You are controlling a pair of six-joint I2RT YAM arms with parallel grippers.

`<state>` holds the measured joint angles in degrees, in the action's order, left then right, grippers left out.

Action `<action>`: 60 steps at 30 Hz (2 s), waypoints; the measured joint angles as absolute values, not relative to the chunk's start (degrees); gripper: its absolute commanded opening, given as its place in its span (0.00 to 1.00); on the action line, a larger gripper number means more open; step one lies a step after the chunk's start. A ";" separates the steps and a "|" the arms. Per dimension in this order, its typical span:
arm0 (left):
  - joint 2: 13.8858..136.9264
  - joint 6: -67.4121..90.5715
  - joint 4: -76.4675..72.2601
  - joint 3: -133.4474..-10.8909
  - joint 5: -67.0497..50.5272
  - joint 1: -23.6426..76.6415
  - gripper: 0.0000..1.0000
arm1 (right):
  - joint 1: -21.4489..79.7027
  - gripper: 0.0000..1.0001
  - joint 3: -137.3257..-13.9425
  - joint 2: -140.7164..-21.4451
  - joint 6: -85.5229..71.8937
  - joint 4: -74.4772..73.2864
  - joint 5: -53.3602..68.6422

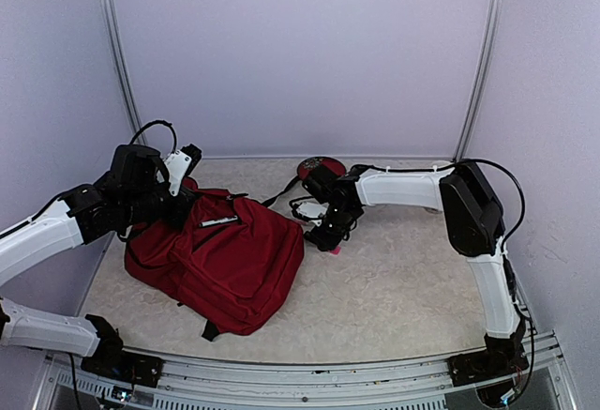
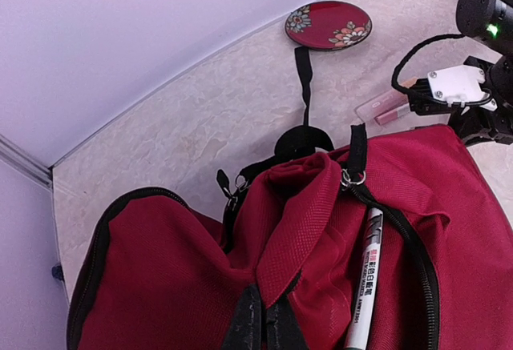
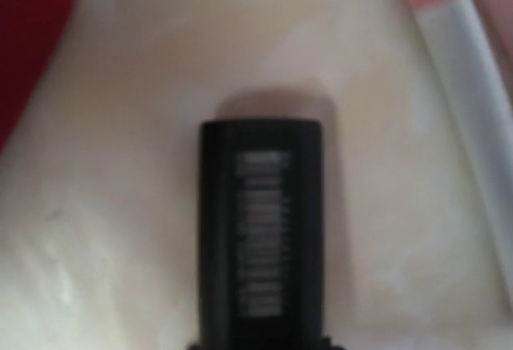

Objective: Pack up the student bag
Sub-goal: Pick up the pen from the center of the board, then place the pen in the lower front pocket of the bag.

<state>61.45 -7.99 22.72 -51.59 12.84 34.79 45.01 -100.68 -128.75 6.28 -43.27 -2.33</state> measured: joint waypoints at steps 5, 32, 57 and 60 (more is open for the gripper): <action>61.25 -8.38 22.65 -51.59 11.55 34.74 0.00 | 45.01 0.08 -101.73 -129.32 5.76 -43.77 -2.39; 59.88 -15.75 21.65 -51.35 -9.65 41.80 0.00 | 57.41 0.05 -79.94 -106.00 19.22 12.32 37.69; 59.22 -15.94 21.45 -50.06 -11.16 40.88 0.00 | 58.85 0.56 -86.96 -110.78 42.65 -18.98 18.79; 59.22 -15.94 21.41 -50.06 -11.16 40.88 0.00 | 59.64 0.58 -88.66 -110.78 42.28 -21.54 17.02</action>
